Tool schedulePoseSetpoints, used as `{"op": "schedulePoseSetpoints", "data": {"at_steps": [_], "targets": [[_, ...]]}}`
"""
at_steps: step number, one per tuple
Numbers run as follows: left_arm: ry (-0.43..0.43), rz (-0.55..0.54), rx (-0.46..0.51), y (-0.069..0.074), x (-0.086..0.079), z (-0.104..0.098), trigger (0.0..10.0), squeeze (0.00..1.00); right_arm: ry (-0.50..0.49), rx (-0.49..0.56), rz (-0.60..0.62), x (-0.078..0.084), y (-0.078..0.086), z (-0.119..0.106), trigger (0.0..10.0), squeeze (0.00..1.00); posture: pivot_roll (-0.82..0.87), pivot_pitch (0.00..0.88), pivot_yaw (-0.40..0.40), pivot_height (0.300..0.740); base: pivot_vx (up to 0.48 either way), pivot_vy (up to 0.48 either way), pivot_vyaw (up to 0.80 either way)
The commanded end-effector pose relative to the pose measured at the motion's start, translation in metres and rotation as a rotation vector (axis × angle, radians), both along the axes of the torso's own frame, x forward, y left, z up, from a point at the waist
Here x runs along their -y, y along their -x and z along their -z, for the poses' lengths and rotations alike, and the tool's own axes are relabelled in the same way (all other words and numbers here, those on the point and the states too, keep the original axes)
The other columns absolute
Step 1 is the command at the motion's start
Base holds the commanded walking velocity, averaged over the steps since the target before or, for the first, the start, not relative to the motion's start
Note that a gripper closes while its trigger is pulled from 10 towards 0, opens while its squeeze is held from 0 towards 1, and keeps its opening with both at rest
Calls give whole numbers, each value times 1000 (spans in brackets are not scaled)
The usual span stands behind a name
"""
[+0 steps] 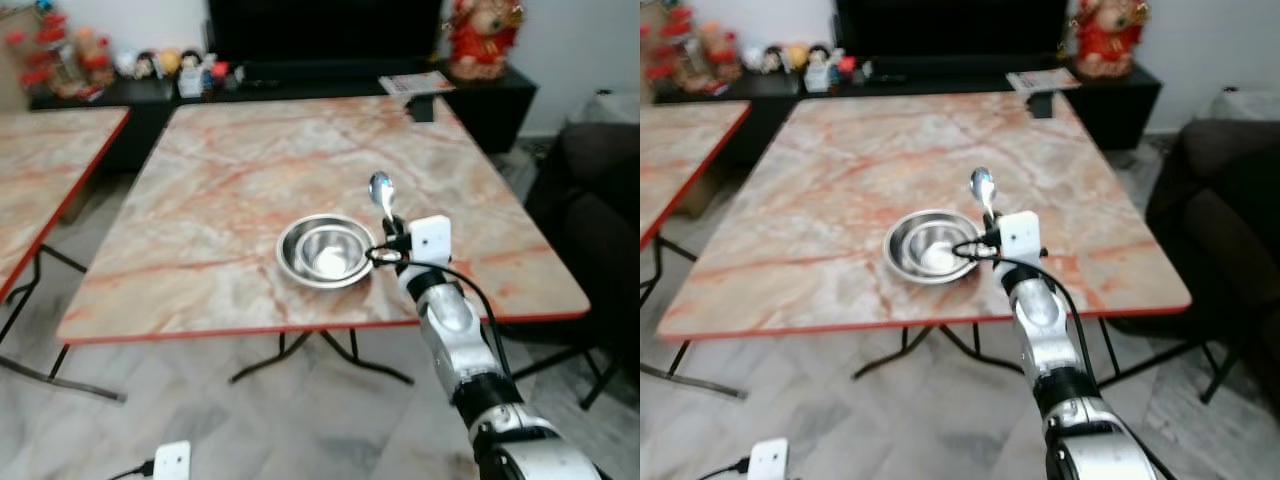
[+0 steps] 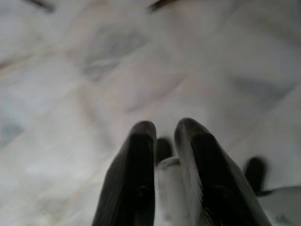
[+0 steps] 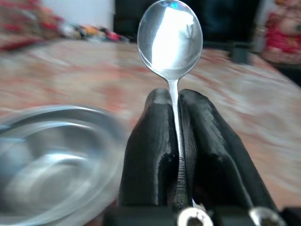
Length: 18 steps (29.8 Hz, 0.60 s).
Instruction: Setting the table
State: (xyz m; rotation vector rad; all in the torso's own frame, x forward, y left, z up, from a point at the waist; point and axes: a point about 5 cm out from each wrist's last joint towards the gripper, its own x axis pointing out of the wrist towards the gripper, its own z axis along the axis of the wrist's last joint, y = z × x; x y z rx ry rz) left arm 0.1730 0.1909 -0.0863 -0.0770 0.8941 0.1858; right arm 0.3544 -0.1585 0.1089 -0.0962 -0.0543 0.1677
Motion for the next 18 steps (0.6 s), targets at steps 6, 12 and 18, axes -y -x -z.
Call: {"op": "schedulePoseSetpoints", "data": {"at_steps": [6, 12, 18], "targets": [[-12, -26, -29, 10, -9, 3, 10000, 0, -24, 32, -45, -18, -4, -9, 10000, 0, -52, 0, 0, 740, 312, 0, 0], [-10, -29, -24, 10, -8, 3, 10000, 0, -20, 29, -48, -18, -4, -8, 10000, 0, -51, 0, -1, 740, 191, 0, 0], [-4, -29, -17, 9, -8, 3, 10000, 0, -16, 27, -45, -17, -4, -8, 10000, 0, -54, 0, 0, 740, 0, 0, 0]]}}
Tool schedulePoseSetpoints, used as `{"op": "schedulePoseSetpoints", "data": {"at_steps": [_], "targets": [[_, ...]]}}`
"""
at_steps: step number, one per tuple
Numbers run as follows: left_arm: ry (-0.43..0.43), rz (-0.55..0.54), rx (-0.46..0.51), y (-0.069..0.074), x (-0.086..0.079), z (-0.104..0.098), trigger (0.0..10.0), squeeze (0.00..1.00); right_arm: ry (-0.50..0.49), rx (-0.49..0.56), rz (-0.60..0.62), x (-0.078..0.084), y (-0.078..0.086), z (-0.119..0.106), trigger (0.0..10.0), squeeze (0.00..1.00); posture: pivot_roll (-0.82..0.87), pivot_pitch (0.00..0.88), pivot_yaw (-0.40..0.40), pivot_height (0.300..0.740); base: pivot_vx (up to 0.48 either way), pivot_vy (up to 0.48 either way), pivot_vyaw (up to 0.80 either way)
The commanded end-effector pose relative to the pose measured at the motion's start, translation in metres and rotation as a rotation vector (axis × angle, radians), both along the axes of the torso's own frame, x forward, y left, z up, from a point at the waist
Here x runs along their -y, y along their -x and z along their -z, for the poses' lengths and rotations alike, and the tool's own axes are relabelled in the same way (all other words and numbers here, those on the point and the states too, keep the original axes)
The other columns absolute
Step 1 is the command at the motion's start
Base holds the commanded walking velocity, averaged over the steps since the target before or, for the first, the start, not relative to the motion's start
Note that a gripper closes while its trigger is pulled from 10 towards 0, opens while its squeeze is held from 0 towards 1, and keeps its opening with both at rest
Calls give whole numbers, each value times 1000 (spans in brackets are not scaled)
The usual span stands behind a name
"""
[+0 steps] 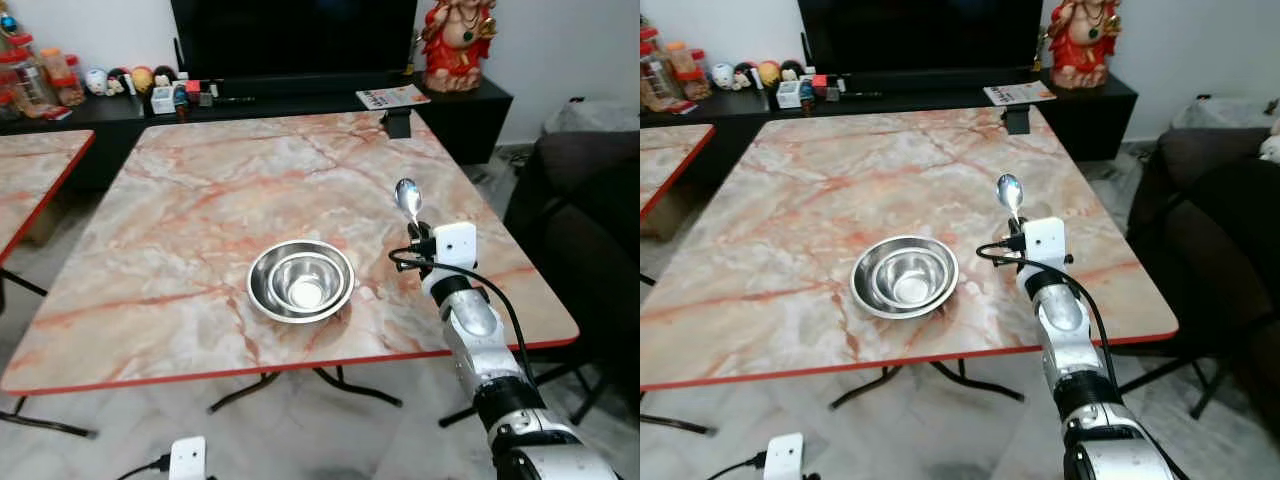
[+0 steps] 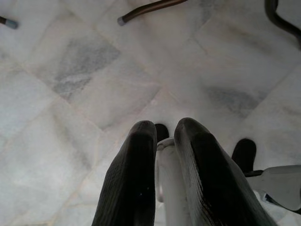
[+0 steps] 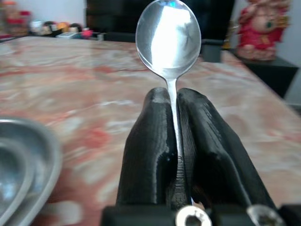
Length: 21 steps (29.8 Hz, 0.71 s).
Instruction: Setting the table
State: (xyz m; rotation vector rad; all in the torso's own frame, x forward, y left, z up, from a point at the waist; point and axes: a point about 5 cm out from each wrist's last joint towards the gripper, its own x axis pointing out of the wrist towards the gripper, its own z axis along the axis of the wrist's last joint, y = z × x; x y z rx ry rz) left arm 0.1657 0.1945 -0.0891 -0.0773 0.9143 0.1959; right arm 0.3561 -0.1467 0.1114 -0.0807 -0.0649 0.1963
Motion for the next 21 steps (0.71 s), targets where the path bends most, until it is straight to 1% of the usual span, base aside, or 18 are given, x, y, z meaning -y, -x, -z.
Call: {"op": "schedulePoseSetpoints", "data": {"at_steps": [1, 4, 7, 10, 11, 15, 17, 21], "targets": [[-2, -20, 4, 2, -5, 0, 10000, 0, -1, 19, -16, -5, -2, -5, 10000, 0, -54, 0, 0, 740, 0, 0, 0], [8, -24, 22, -1, -3, -1, 10000, 0, 1, 18, -11, -3, -2, -5, 10000, 0, -56, 0, 1, 740, 0, 0, 0], [2, -18, 12, 0, -3, -1, 10000, 0, 1, 18, -13, -3, -1, -5, 10000, 0, -55, 0, -1, 740, 0, 0, 0], [-3, -20, 5, 0, -3, 0, 10000, 0, 35, 40, -33, -5, -1, -7, 10000, 0, -54, 0, -2, 740, 0, 0, 0], [-5, -20, 3, 1, -3, 0, 10000, 0, 50, 54, -30, -5, -1, -8, 10000, 0, -54, 0, -3, 740, 0, 0, 700], [-16, -17, -7, 2, -4, 0, 10000, 0, 29, 55, -29, -7, -1, -9, 10000, 0, -51, 0, -5, 740, 303, 0, 800], [-16, -19, -6, 2, -4, 0, 10000, 0, -2, 47, -11, -4, -2, -9, 10000, 0, -50, 0, -5, 740, 330, 0, 0], [-15, -19, -7, 2, -4, 0, 10000, 0, 2, 46, -21, -5, -1, -8, 10000, 0, -52, 0, -4, 740, 332, 0, 0]]}}
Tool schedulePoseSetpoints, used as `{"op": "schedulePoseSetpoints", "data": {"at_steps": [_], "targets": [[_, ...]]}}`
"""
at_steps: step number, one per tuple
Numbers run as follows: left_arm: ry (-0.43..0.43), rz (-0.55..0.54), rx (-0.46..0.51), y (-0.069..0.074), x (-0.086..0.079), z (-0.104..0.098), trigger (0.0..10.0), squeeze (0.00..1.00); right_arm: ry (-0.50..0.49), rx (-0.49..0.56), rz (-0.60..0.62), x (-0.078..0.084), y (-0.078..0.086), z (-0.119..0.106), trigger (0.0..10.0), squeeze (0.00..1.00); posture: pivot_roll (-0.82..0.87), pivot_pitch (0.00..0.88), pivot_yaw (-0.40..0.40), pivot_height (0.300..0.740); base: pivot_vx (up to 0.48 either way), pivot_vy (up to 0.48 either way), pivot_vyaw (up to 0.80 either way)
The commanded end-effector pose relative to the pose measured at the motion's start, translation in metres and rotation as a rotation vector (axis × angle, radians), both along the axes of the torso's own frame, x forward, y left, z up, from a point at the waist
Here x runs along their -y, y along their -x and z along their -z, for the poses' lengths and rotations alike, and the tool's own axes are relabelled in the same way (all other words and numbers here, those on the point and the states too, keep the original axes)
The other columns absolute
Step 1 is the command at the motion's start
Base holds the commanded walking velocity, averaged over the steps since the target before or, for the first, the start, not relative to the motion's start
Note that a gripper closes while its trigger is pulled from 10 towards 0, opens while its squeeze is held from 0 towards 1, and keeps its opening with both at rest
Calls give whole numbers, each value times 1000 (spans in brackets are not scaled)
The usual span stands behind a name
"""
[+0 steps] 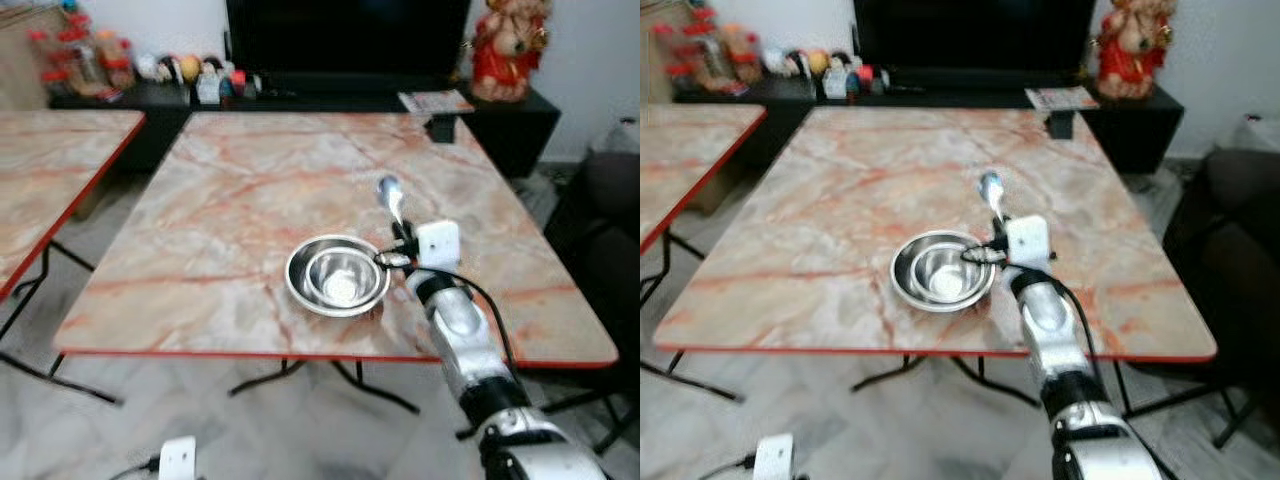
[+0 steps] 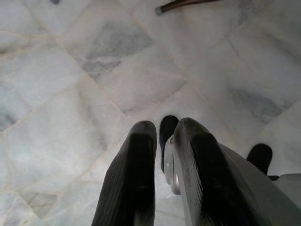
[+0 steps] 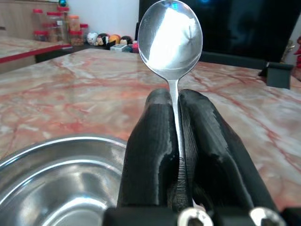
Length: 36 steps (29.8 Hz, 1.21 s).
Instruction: Setting the table
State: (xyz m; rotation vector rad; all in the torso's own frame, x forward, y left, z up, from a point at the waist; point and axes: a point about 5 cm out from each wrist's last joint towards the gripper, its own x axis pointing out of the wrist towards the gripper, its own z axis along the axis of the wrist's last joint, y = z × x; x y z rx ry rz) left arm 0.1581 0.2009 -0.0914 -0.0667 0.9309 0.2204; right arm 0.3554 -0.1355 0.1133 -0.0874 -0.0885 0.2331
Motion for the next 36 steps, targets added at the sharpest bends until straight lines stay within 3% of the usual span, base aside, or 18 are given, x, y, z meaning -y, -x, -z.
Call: {"op": "schedulePoseSetpoints", "data": {"at_steps": [1, 11, 22, 26, 28, 36], "targets": [[2, -2, 12, -5, 2, -2, 10000, 0, -4, 23, 16, 6, -2, -6, 10000, 0, -52, 0, -4, 740, 330, 0, 0], [4, 1, 17, -5, 2, -2, 10000, 0, -3, 9, 17, 7, 3, 0, 10000, 0, -54, 0, -1, 740, 328, 0, 0], [14, 7, 19, -5, 3, -2, 10000, 0, 18, -29, 25, 10, 15, 15, 10000, 0, -58, 0, -5, 740, 0, 0, 0], [14, 7, 18, -4, 3, -1, 10000, 0, 65, -94, 81, 17, 22, 26, 10000, 0, -73, 0, -5, 740, 0, 0, 0], [15, 11, 15, -3, 3, -1, 10000, 0, 104, -181, 153, 22, 29, 37, 10000, 0, -78, 0, -4, 740, 0, 0, 0], [17, 29, 5, 0, 4, 0, 10000, 0, 162, -245, 223, 31, 37, 39, 10000, 0, -86, 0, 4, 740, 0, 0, 0]]}}
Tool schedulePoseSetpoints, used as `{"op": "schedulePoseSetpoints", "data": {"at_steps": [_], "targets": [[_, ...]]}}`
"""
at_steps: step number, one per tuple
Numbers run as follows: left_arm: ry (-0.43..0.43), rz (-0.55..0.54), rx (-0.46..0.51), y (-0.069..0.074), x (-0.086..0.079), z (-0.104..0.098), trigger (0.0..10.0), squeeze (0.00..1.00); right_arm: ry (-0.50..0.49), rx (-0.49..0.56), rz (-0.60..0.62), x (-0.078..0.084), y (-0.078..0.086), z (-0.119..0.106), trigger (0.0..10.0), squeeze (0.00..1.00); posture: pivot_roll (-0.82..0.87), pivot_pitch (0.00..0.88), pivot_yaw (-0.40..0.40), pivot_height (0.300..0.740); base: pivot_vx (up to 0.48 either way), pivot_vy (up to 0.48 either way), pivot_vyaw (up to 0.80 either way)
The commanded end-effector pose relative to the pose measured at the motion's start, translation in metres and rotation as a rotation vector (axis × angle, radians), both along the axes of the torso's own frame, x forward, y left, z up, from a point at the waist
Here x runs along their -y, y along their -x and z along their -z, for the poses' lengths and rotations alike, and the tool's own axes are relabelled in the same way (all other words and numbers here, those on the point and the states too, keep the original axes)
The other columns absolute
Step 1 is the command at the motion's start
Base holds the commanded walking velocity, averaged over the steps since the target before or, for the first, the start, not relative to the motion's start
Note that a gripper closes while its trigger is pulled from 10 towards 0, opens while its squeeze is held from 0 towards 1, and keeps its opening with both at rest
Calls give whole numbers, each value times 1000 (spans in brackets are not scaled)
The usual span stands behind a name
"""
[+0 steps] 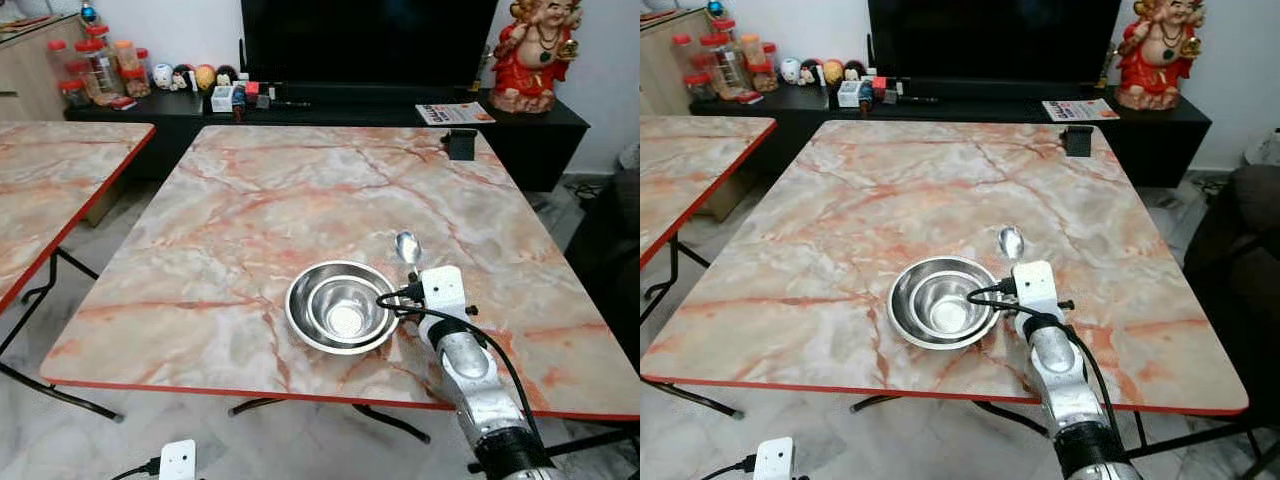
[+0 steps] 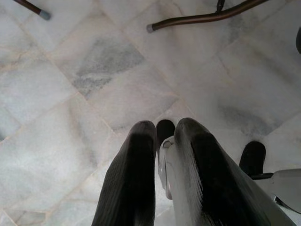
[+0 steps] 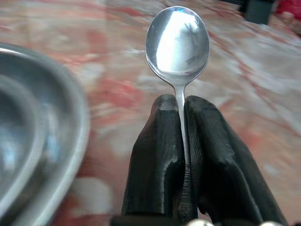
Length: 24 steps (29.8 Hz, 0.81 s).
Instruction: Setting the table
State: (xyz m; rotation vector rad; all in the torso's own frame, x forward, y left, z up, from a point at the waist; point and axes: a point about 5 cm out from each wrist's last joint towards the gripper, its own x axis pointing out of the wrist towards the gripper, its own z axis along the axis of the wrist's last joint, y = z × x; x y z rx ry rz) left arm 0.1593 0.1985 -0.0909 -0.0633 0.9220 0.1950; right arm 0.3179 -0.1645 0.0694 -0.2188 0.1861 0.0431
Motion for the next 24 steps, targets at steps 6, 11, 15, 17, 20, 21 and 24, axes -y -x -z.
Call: {"op": "schedulePoseSetpoints", "data": {"at_steps": [6, 11, 15, 17, 20, 21, 24], "targets": [[9, 10, -9, 1, 1, 1, 10000, 0, 7, -71, 17, 1, 6, 0, 10000, 0, -80, 0, 3, 740, 0, 0, 0], [7, 17, -5, 0, 1, 0, 10000, 0, -20, -131, 22, -4, 13, 5, 10000, 0, -79, 0, 3, 740, 0, 0, 0], [8, 26, -7, 0, 1, 0, 10000, 0, -41, -157, 40, -4, 18, 6, 10000, 0, -84, 0, 6, 740, 0, 0, 0], [8, 30, -8, 0, 1, 1, 10000, 0, -35, -168, 48, -4, 20, 6, 10000, 0, -85, 0, 7, 740, 0, 0, 0], [9, 34, -9, 1, 1, 1, 10000, 0, -20, -196, 84, 1, 24, 8, 10000, 0, -82, 0, 6, 740, 0, 0, 0], [9, 35, -8, 0, 1, 0, 10000, 0, -21, -205, 104, 3, 25, 8, 10000, 0, -86, 0, 9, 740, 0, 0, 0], [9, 40, -9, 0, 1, 0, 10000, 0, -20, -211, 106, 4, 27, 9, 10000, 0, -88, 0, 12, 740, 0, 0, 0]]}}
